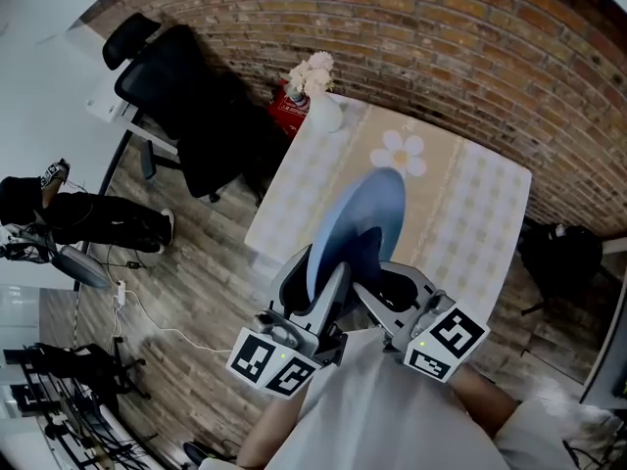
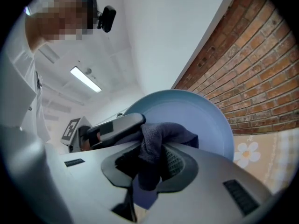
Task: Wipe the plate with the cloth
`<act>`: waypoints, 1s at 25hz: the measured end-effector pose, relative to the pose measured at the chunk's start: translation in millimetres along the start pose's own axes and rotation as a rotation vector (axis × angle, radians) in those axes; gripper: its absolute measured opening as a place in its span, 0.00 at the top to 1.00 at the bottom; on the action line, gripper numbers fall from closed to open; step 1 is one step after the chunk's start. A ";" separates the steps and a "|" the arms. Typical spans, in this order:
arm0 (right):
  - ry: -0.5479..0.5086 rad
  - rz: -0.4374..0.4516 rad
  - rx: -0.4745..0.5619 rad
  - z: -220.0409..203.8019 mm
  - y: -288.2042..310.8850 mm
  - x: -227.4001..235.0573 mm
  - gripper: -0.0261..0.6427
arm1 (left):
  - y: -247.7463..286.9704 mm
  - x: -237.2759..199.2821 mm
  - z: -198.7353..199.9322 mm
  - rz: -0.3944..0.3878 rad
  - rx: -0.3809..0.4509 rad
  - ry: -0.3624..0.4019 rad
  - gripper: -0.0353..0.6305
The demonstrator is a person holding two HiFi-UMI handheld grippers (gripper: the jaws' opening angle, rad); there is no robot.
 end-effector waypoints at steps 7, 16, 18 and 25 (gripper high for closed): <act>-0.020 -0.094 0.035 15.8 -12.0 39.4 0.81 | -3.2 1.3 -8.5 0.001 -0.021 -0.001 0.67; -0.127 -0.329 0.079 45.2 -56.3 102.1 0.81 | -19.3 -18.3 4.9 0.050 0.013 0.007 0.67; -0.160 -0.386 0.072 45.3 -69.6 113.9 0.81 | -23.4 -24.2 8.7 0.065 0.023 0.010 0.67; -0.198 -0.506 -0.002 21.6 -106.9 136.9 0.81 | -22.0 -33.8 16.4 0.082 0.039 0.000 0.67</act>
Point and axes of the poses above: the fingertips, and each gripper's own axes: y forward along the fingers, x to its right, z out of its top, the point moved 2 cm from there along -y, backward along the fingers, and after that the axes turned 11 degrees about -y, right-handed, at the moved point
